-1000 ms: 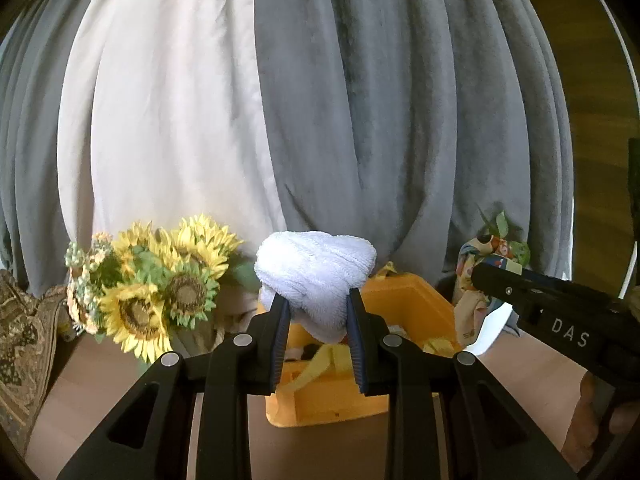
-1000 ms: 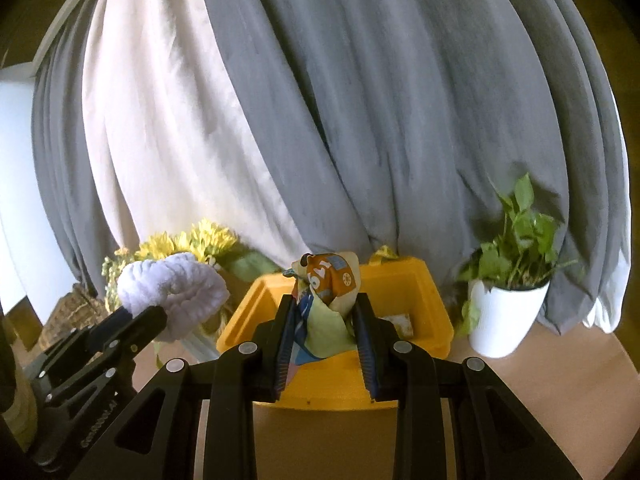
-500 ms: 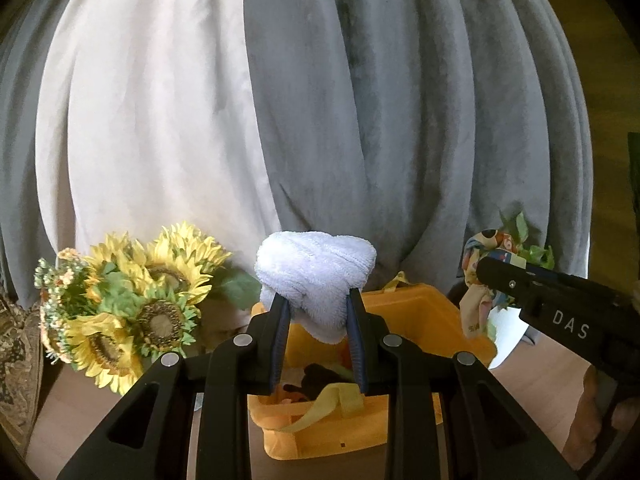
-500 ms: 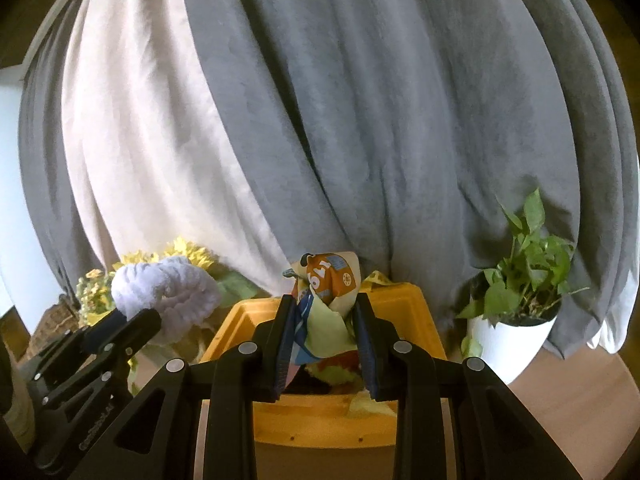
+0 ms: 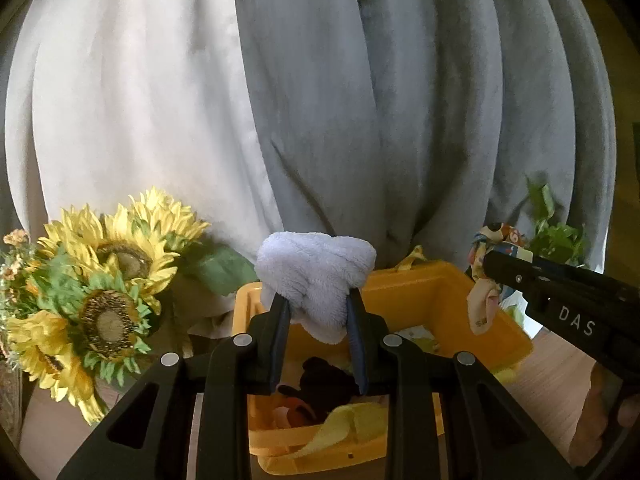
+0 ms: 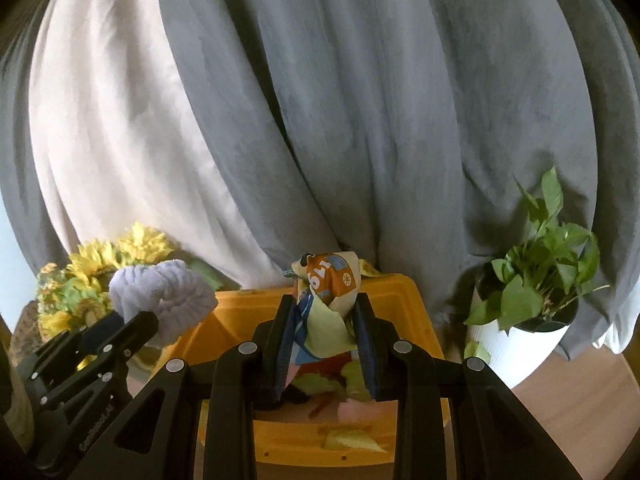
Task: Organize soft objects
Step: 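Carry the lilac plush with left tool while right tool carries the figure to the crate, then open left tool over the crate while right tool releases the figure inside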
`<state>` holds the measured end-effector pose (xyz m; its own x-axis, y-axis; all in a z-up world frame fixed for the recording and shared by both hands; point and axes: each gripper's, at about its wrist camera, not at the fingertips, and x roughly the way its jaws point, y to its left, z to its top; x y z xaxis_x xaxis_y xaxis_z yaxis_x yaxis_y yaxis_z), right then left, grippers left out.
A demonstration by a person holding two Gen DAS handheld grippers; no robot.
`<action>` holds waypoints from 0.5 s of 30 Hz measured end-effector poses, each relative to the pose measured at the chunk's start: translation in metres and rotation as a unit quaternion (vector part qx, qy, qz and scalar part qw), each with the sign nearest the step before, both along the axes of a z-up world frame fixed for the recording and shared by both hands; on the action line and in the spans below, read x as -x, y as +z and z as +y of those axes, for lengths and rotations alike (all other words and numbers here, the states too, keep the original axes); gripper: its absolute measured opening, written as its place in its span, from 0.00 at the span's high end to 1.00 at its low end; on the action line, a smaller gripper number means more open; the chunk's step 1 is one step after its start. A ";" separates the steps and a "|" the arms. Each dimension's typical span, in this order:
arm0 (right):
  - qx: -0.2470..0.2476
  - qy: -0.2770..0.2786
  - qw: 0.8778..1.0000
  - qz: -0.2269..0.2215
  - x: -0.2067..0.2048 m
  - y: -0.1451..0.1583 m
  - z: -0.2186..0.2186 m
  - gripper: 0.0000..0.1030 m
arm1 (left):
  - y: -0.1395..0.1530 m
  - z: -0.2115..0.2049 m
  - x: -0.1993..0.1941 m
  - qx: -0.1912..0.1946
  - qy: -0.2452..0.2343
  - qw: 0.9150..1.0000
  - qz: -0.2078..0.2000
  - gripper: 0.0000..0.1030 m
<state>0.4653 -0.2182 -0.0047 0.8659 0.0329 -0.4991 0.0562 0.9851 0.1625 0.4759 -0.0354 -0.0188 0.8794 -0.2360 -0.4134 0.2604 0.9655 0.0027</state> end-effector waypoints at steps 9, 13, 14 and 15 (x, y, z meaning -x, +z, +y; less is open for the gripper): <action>-0.004 -0.002 0.998 0.061 -0.033 -0.031 -0.006 0.71 | -0.023 -0.009 -0.027 -0.028 -0.009 0.999 0.037 0.73; -0.010 -0.001 0.996 0.086 -0.042 -0.043 -0.008 0.71 | -0.031 -0.015 -0.037 -0.037 -0.012 0.998 0.053 0.72; -0.011 -0.001 0.995 0.095 -0.045 -0.047 -0.008 0.71 | -0.033 -0.014 -0.038 -0.039 -0.012 0.997 0.058 0.72; -0.011 0.000 0.995 0.101 -0.048 -0.050 -0.008 0.71 | -0.035 -0.015 -0.041 -0.039 -0.013 0.997 0.063 0.71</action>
